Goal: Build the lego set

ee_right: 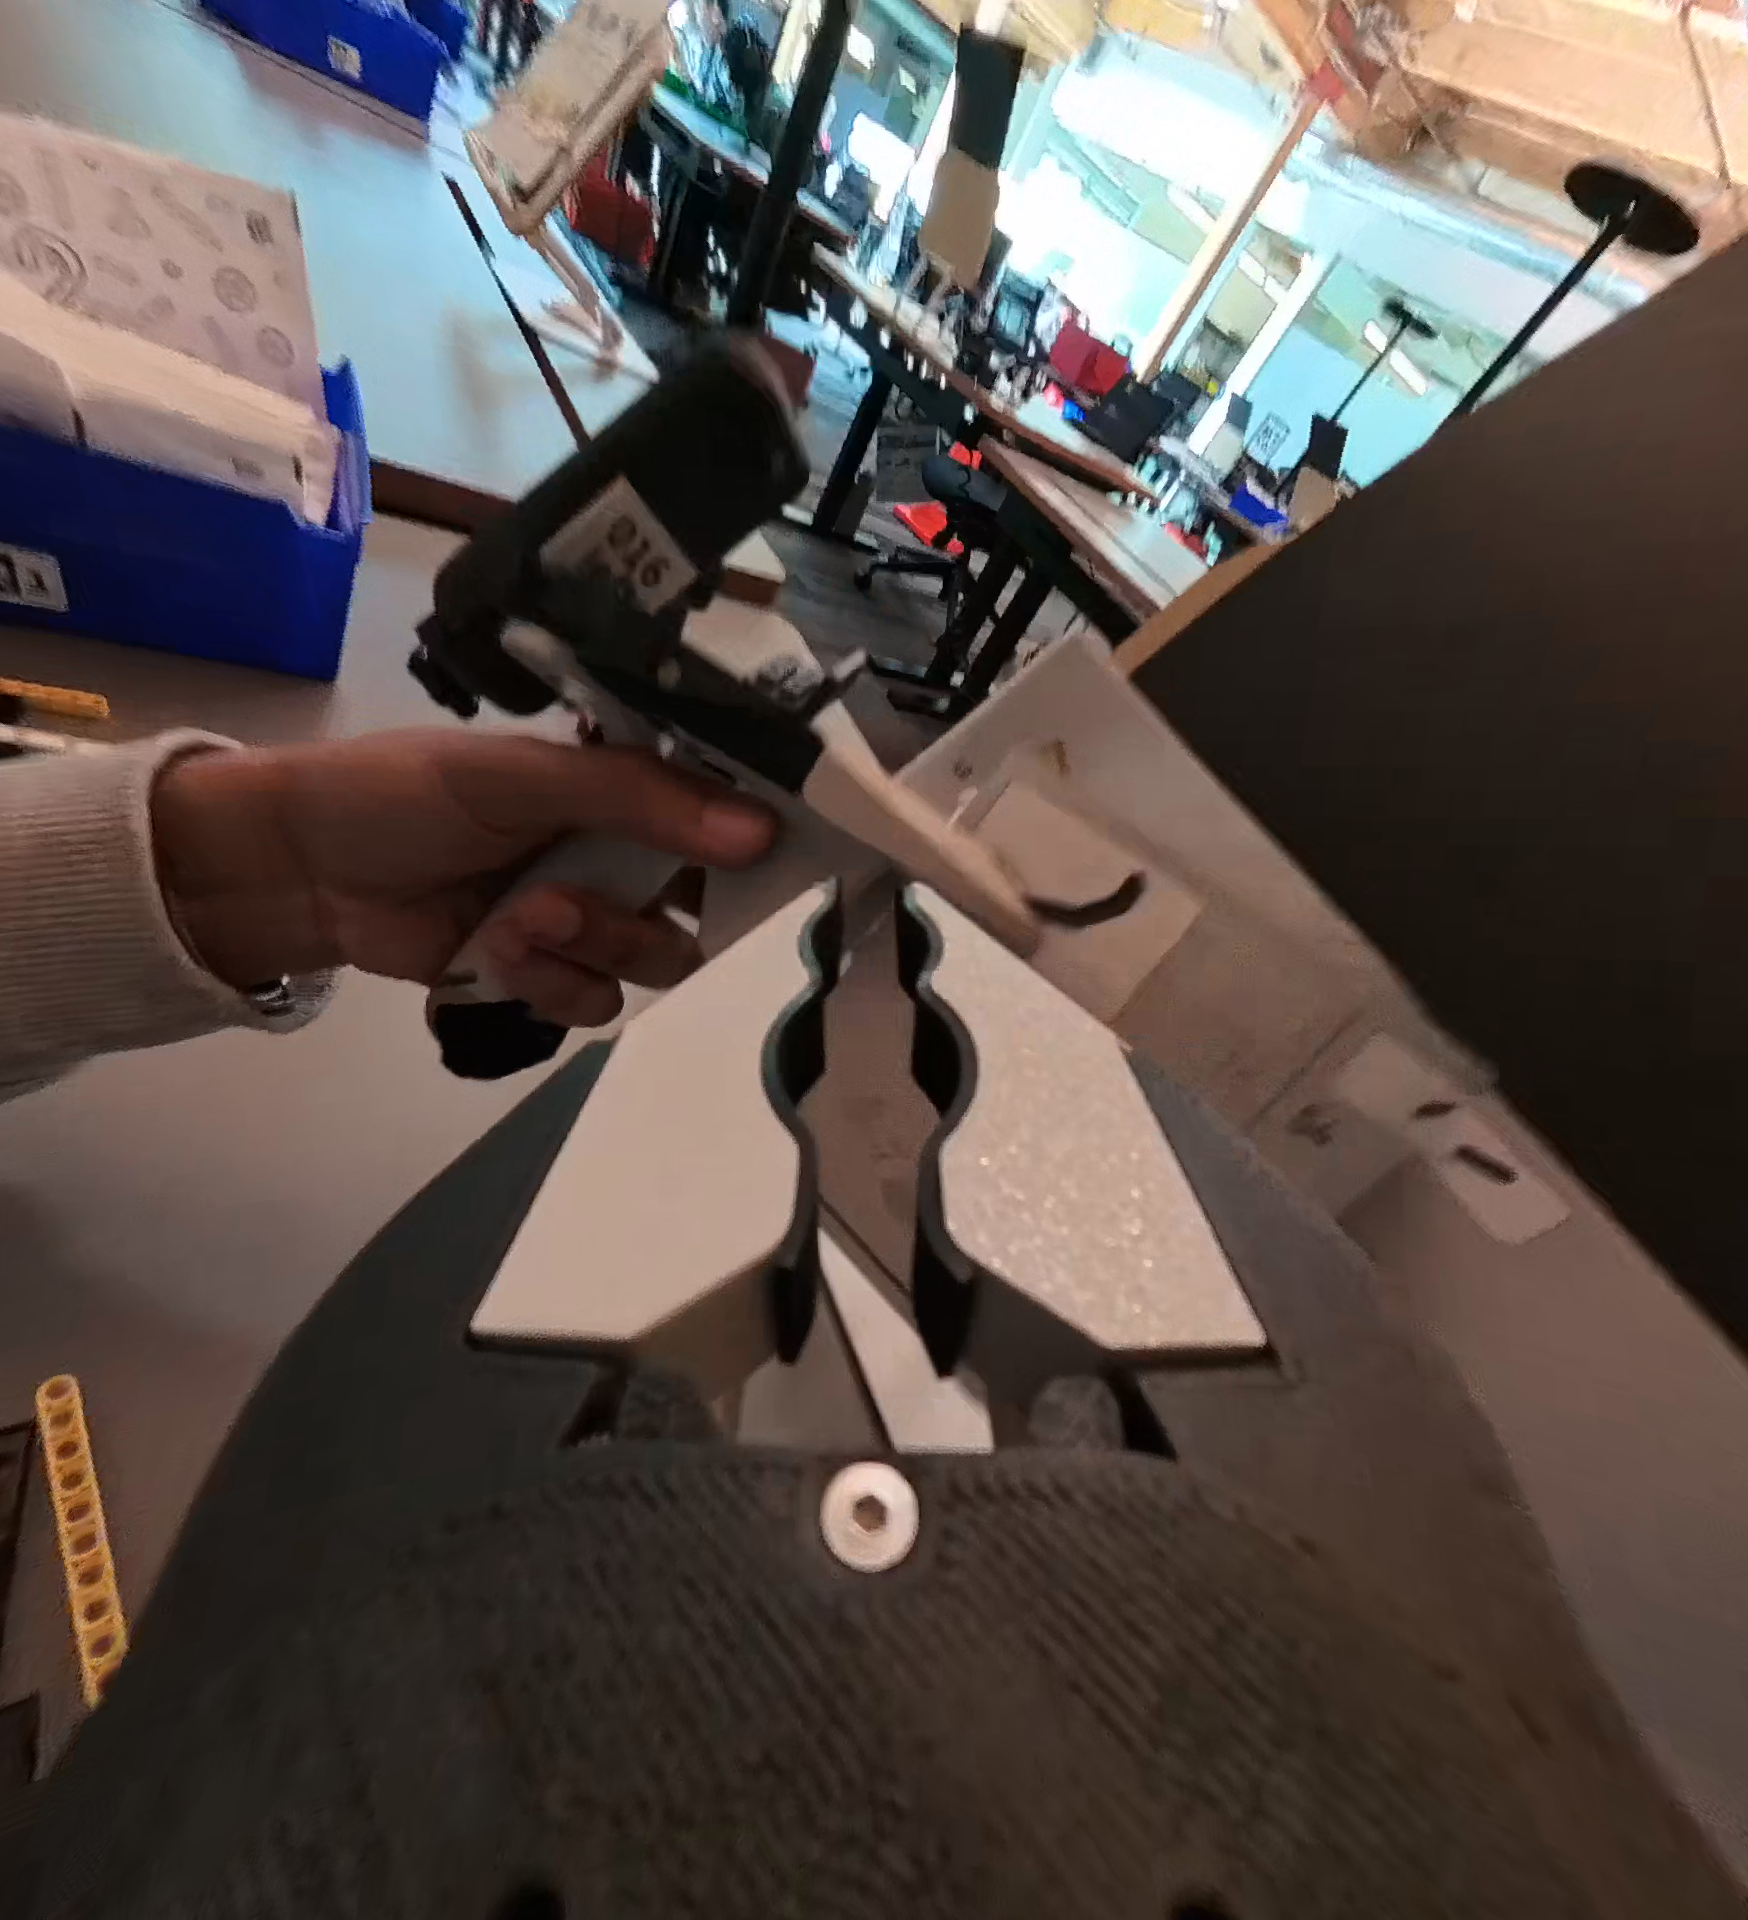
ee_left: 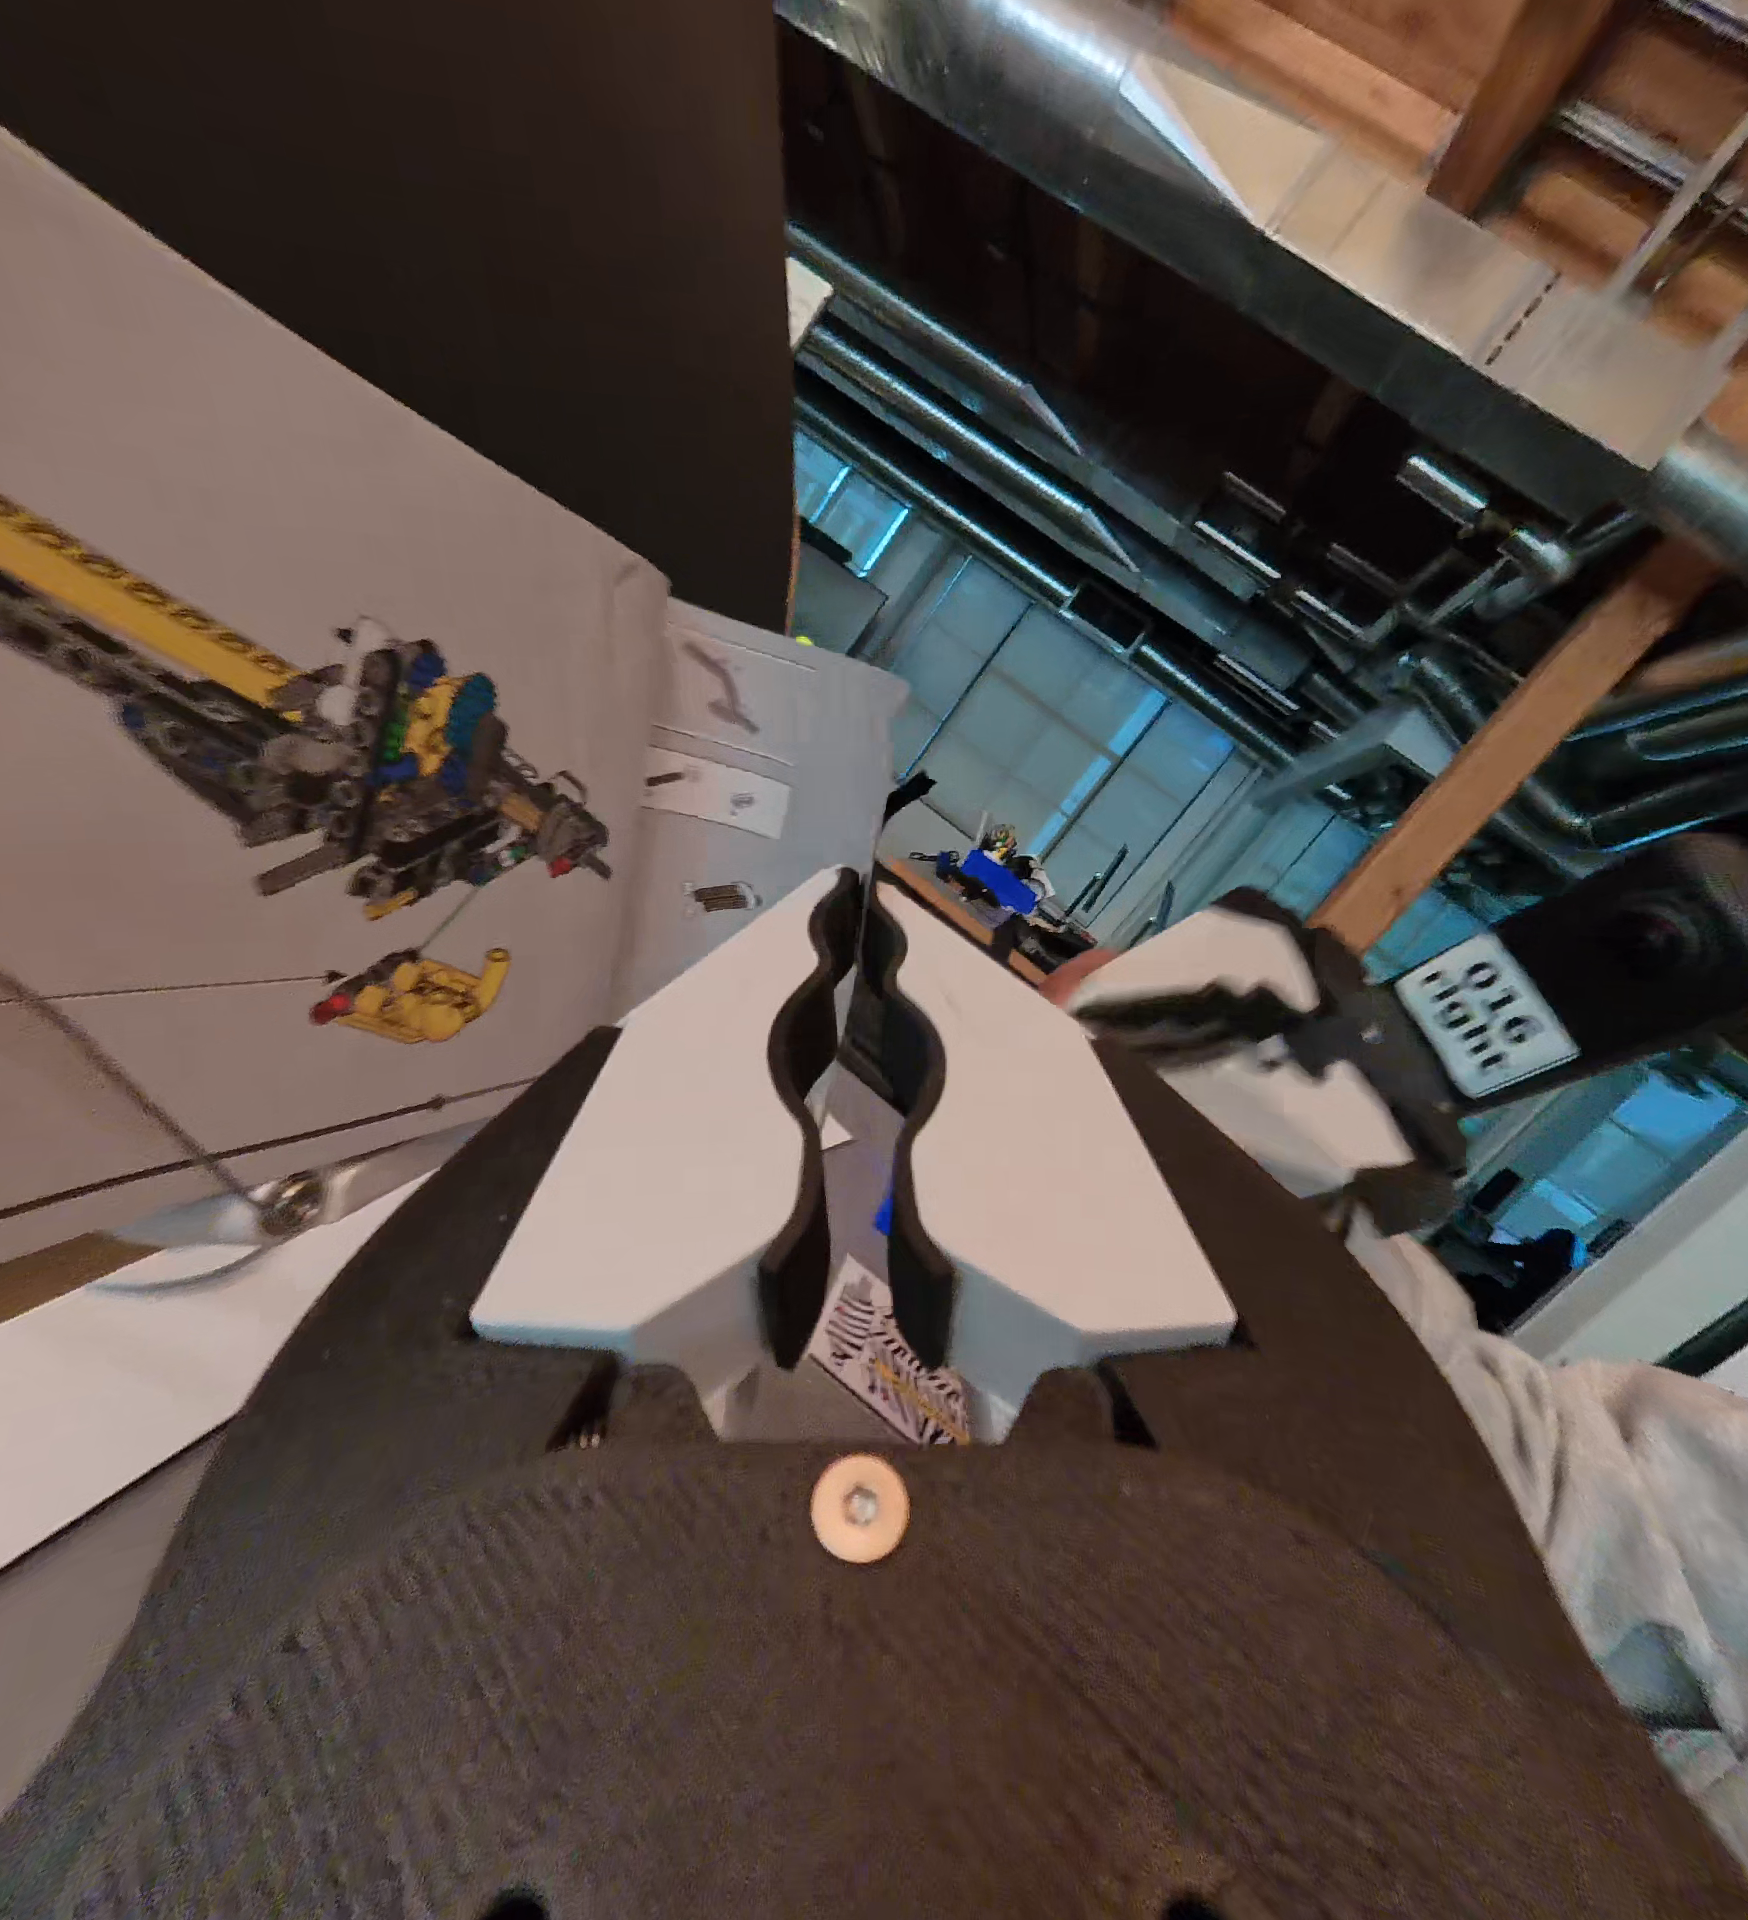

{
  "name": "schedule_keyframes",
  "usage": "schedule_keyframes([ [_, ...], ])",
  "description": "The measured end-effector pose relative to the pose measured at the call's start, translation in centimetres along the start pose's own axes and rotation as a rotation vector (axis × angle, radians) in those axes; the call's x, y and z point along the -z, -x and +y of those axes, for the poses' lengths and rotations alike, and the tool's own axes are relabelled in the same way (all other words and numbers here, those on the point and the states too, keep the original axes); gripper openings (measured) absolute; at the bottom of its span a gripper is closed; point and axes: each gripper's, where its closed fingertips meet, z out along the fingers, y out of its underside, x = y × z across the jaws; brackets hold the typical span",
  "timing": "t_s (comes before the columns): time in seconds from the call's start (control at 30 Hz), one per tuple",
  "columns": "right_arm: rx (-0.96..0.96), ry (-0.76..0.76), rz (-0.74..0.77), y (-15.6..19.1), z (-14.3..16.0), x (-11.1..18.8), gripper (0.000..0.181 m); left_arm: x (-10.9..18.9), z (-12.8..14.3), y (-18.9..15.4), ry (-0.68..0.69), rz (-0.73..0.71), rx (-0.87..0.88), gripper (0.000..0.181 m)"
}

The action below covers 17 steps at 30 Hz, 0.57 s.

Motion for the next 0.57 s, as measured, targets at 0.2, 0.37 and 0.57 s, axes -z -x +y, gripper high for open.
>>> schedule_keyframes([
  [0.2,0.099,0.032,-0.103,-3.6,-4.0,-1.1,0.018,0.7,-0.2,1.1,0.022,-0.082,-0.094,0.000],
  [0.37,0.233,0.412,-0.345,-5.2,-0.6,-4.9,0.046,0.6,0.4,2.0,0.077,-0.198,-0.253,0.000],
  [0.57,0.209,0.713,-0.620,-4.1,3.2,-5.0,0.000,1.2,0.1,3.2,0.073,-0.264,-0.299,0.003],
])
